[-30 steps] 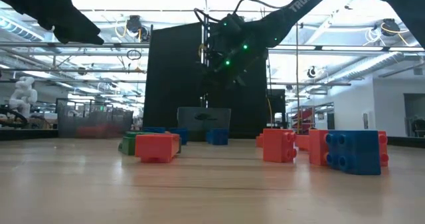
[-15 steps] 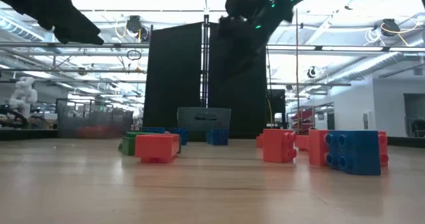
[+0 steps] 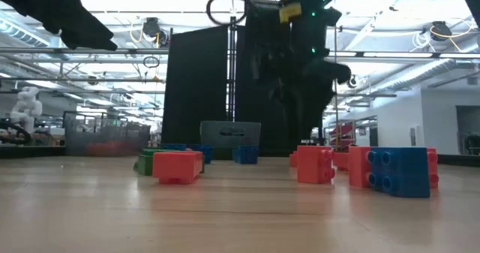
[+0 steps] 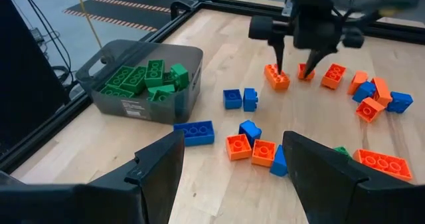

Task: Sort blocks
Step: Put the orange game piece into the top left black transparent bin

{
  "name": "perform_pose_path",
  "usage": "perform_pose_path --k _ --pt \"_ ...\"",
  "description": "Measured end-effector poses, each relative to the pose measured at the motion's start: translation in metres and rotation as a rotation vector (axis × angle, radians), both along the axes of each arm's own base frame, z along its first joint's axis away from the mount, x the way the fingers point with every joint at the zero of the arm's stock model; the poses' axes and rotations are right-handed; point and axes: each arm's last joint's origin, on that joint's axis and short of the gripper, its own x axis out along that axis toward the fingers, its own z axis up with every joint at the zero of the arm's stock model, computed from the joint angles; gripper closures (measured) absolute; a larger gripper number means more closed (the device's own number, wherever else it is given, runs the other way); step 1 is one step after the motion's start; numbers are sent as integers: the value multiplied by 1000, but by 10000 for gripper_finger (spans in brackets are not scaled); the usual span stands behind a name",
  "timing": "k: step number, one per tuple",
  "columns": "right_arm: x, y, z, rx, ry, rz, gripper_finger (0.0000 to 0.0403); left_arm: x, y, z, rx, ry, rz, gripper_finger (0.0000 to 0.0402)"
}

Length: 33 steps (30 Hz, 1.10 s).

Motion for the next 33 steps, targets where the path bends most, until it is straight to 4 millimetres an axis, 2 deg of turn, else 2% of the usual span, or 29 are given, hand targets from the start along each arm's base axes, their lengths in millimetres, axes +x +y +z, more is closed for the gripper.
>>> perform_pose_path --k 5,12,14,18,20,24,27,33 --pt "2 2 -21 -103 86 56 177 0 0 0 0 1 0 146" --pt "5 -5 -42 -100 148 75 183 0 0 0 0 0 0 146" --pt "6 -5 -46 -94 162 76 202 0 0 0 0 0 0 146" --pt "5 -5 -48 -96 172 77 281 0 0 0 0 1 0 146" --pt "5 -5 -47 -96 168 74 283 0 0 0 0 0 0 146" --pt "6 -5 -39 -98 145 36 283 0 0 0 1 0 0 146" --pt "16 -6 -27 -118 65 -4 283 0 0 0 0 0 1 146" --pt "51 -12 32 -224 -290 -33 283 0 0 0 0 1 0 146"
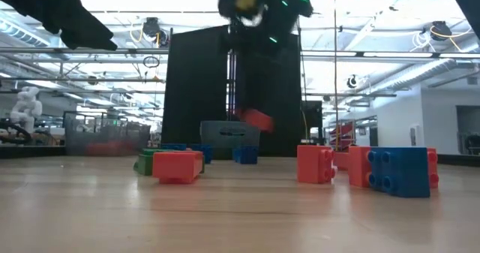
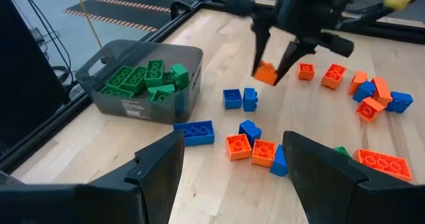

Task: Sort blocks
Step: Put the orange game piece into the top left black transparent bin

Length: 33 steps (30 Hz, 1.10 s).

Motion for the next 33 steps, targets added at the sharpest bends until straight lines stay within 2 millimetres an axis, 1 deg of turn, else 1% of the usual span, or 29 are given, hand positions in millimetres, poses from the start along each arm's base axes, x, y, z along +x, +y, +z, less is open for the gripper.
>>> perform_pose_path --k 2,4,6,7,10,13,15,18,22,25,29,31,33 --pt "15 -5 18 -41 -162 -1 283 0 0 0 0 0 0 146" --pt "31 -16 42 -74 -394 -14 283 0 0 0 0 0 0 146" --pt "42 -27 62 -108 -611 -37 283 0 0 0 0 -1 1 146" --pt "44 -33 70 -120 -697 -50 283 0 0 0 0 0 0 146" --pt "48 -48 82 -130 -865 -69 283 0 1 0 8 -3 21 146" --pt "49 -57 100 -51 -1071 -10 283 0 3 2 42 -22 98 146" --pt "48 -61 111 0 -1177 29 283 -1 5 3 80 -35 160 146" --pt "47 -63 115 30 -1220 27 283 1 6 9 144 -82 209 146" --pt "47 -63 116 53 -1244 17 283 6 5 26 250 -189 186 146" --pt "48 -60 117 50 -1273 28 283 11 4 35 331 -232 169 146" --pt "50 -60 117 44 -1318 37 283 21 2 38 403 -219 150 146" --pt "49 -60 121 45 -1364 40 283 27 1 38 435 -203 140 146" --pt "51 -60 120 58 -1402 39 283 36 -1 36 465 -183 131 146"
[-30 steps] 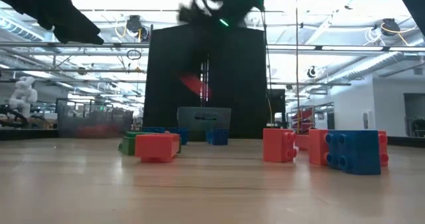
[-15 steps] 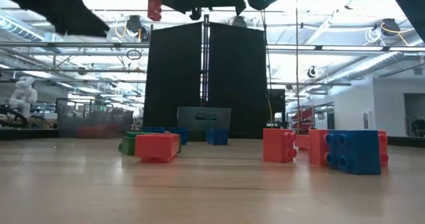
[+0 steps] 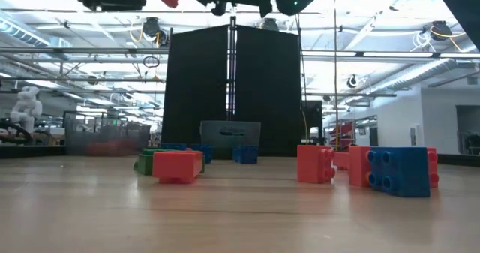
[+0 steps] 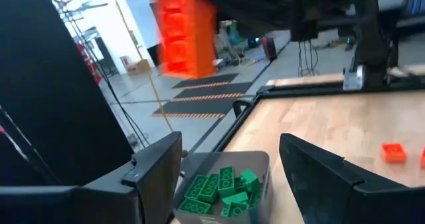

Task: Sort blocks
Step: Put the orange game piece into the top left black transparent bin

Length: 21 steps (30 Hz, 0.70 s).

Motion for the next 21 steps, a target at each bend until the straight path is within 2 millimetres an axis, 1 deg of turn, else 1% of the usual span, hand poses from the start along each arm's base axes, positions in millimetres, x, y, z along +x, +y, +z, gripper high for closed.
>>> perform_pose_path --k 2,4,9,17,21 --pt "2 -1 -4 15 -9 6 283 8 -2 -2 18 21 -1 146" --pt "4 0 -8 21 17 16 283 16 -3 -5 22 42 -5 146" --pt "5 9 -9 19 37 50 283 27 -5 -8 28 51 20 146" --pt "7 17 -11 18 59 56 283 26 -1 -5 48 30 190 146" --pt "7 17 -10 25 50 8 283 27 -1 -3 54 12 205 146"
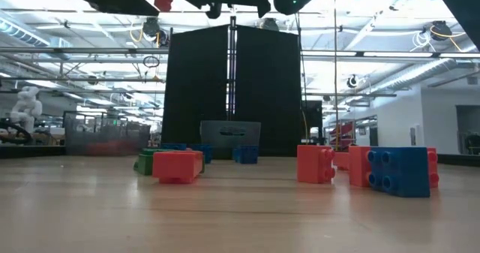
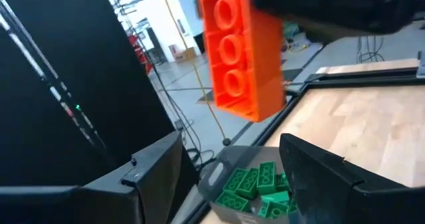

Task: Sort blocks
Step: Put the orange game piece into the top left black transparent bin

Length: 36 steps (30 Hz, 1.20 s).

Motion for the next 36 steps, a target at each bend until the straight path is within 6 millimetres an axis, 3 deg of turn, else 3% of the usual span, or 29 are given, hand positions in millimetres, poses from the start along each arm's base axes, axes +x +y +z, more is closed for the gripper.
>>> perform_pose_path --k 10,18,25,36 --pt "1 0 3 -13 -74 -6 283 13 -2 -7 27 52 10 146" --pt "13 -3 -25 20 -47 -49 283 21 -3 -5 88 69 59 146" --pt "14 -5 -26 24 -85 -75 283 21 -2 -5 95 73 111 147" --pt "13 -8 -26 48 -89 -72 283 25 -3 -1 114 35 94 195"
